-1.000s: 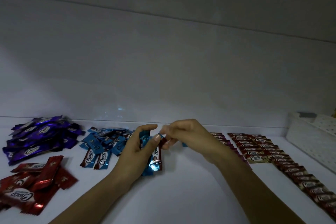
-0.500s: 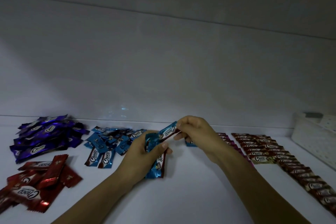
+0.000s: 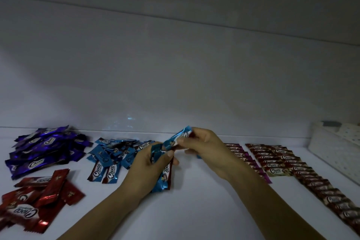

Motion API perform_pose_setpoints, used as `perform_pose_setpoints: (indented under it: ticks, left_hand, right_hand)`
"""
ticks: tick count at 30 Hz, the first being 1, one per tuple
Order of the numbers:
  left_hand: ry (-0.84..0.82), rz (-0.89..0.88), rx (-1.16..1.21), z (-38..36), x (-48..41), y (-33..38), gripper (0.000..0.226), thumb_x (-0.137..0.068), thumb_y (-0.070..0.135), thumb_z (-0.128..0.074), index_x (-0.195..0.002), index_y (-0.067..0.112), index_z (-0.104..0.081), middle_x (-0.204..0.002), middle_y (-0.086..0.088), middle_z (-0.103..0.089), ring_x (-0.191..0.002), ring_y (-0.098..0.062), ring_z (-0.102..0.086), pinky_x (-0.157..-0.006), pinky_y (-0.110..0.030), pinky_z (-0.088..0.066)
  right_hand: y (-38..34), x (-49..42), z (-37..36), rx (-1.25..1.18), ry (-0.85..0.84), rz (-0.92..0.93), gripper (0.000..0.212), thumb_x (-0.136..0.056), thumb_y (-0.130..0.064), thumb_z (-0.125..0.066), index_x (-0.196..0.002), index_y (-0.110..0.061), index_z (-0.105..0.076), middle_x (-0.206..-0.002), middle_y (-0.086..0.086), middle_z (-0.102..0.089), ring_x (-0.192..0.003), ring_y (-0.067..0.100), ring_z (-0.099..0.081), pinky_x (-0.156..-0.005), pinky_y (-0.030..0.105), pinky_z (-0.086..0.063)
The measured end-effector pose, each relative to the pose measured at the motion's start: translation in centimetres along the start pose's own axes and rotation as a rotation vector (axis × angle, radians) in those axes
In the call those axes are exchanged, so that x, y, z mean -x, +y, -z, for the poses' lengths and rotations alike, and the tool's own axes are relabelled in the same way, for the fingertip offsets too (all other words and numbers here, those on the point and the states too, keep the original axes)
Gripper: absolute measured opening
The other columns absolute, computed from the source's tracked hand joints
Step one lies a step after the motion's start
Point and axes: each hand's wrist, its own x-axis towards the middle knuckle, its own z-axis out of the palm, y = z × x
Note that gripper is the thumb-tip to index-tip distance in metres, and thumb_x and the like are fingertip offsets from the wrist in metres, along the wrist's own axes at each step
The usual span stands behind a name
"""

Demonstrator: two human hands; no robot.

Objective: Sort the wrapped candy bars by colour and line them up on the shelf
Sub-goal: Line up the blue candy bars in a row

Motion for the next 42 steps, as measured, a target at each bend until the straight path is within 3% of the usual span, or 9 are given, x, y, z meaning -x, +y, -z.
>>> perform_pose_setpoints:
  ticks: [2,4,10,14,19,30,33,37,42]
  left_hand:
    - [0.015,-0.096,-0.175,0.1,0.0,-0.1,0.014,-0.094,0.018,-0.057,-0.084,0.025,-0.064,-0.078,0.011,-0.072,-0.075,-0.002,-0.063,-0.071,-0.017,-0.048]
    - [-0.007,-0.217,-0.401,0.2,0.1,-0.2,0.016,-0.094,0.020,-0.057,-0.086,0.034,-0.057,-0.073,0.016,-0.068,-0.076,0.003,-0.062,-0.068,-0.011,-0.047]
    - [-0.130,-0.335,-0.650,0.0,0.2,-0.7,0.014,-0.094,0.033,-0.056,-0.107,0.032,-0.060,-0.087,0.018,-0.066,-0.072,0.004,-0.056,-0.064,-0.010,-0.042]
    - [-0.137,-0.311,-0.590,-0.1,0.2,-0.8,0.010,-0.093,0.027,-0.059,-0.102,0.032,-0.060,-0.077,0.020,-0.065,-0.069,0.009,-0.057,-0.058,-0.007,-0.039]
    - [-0.131,-0.305,-0.587,-0.1,0.1,-0.8,0.012,-0.093,0.026,-0.060,-0.098,0.036,-0.057,-0.080,0.017,-0.066,-0.075,0.013,-0.056,-0.062,-0.005,-0.040]
    - [-0.088,-0.274,-0.496,-0.2,0.2,-0.9,0.015,-0.091,0.020,-0.062,-0.093,0.035,-0.057,-0.068,0.015,-0.065,-0.062,0.006,-0.058,-0.056,-0.007,-0.040]
    - [0.083,-0.250,-0.328,-0.2,0.0,-0.4,0.020,-0.089,0.019,-0.063,-0.088,0.037,-0.057,-0.065,0.013,-0.065,-0.058,-0.001,-0.060,-0.053,-0.008,-0.042]
    - [0.365,-0.181,-0.084,0.7,-0.9,0.2,0.014,-0.091,0.012,-0.062,-0.087,0.025,-0.059,-0.072,0.008,-0.066,-0.068,0.004,-0.062,-0.060,-0.006,-0.044]
    - [0.406,-0.031,0.193,1.1,-1.3,0.4,0.010,-0.095,0.017,-0.055,-0.087,0.013,-0.061,-0.073,-0.006,-0.065,-0.061,-0.004,-0.061,-0.056,-0.016,-0.049]
  right_hand:
    - [-0.3,-0.3,0.8,-0.028,0.161,-0.016,0.005,-0.083,-0.013,-0.066,-0.080,-0.017,-0.066,-0.076,-0.005,-0.073,-0.074,0.007,-0.068,-0.070,0.021,-0.050]
    - [-0.4,-0.4,2.6,0.219,0.269,-0.023,0.010,-0.079,-0.011,-0.068,-0.075,-0.017,-0.062,-0.068,-0.005,-0.068,-0.068,0.011,-0.065,-0.064,0.025,-0.050]
    - [1.0,0.2,7.3,0.945,0.246,-0.154,0.011,-0.080,-0.032,-0.074,-0.087,-0.026,-0.067,-0.076,-0.014,-0.061,-0.079,0.009,-0.058,-0.081,0.029,-0.044]
    - [1.7,0.1,7.5,1.027,0.185,-0.168,0.009,-0.083,-0.037,-0.070,-0.087,-0.031,-0.074,-0.083,-0.017,-0.065,-0.083,0.006,-0.055,-0.094,0.032,-0.036]
    - [2.6,-0.1,6.4,1.099,0.166,-0.076,0.012,-0.079,-0.036,-0.073,-0.090,-0.030,-0.075,-0.096,-0.013,-0.070,-0.087,0.006,-0.050,-0.085,0.028,-0.021]
    - [3.3,-0.3,6.0,1.181,0.211,-0.026,0.014,-0.081,-0.031,-0.072,-0.095,-0.027,-0.072,-0.096,-0.009,-0.068,-0.094,0.011,-0.058,-0.090,0.029,-0.030]
    - [1.6,-0.2,4.6,0.728,0.259,-0.012,0.012,-0.085,-0.028,-0.070,-0.090,-0.018,-0.070,-0.087,-0.004,-0.070,-0.084,0.014,-0.064,-0.086,0.032,-0.048]
    - [-1.0,0.8,-0.7,0.205,-0.152,-0.178,0.033,-0.080,-0.049,-0.068,-0.094,-0.020,-0.065,-0.084,0.001,-0.074,-0.071,0.013,-0.070,-0.065,0.029,-0.053]
    - [0.2,1.5,-5.8,-0.047,-0.168,-0.153,0.009,-0.086,-0.005,-0.067,-0.092,-0.008,-0.061,-0.071,0.005,-0.071,-0.058,0.017,-0.067,-0.059,0.024,-0.055]
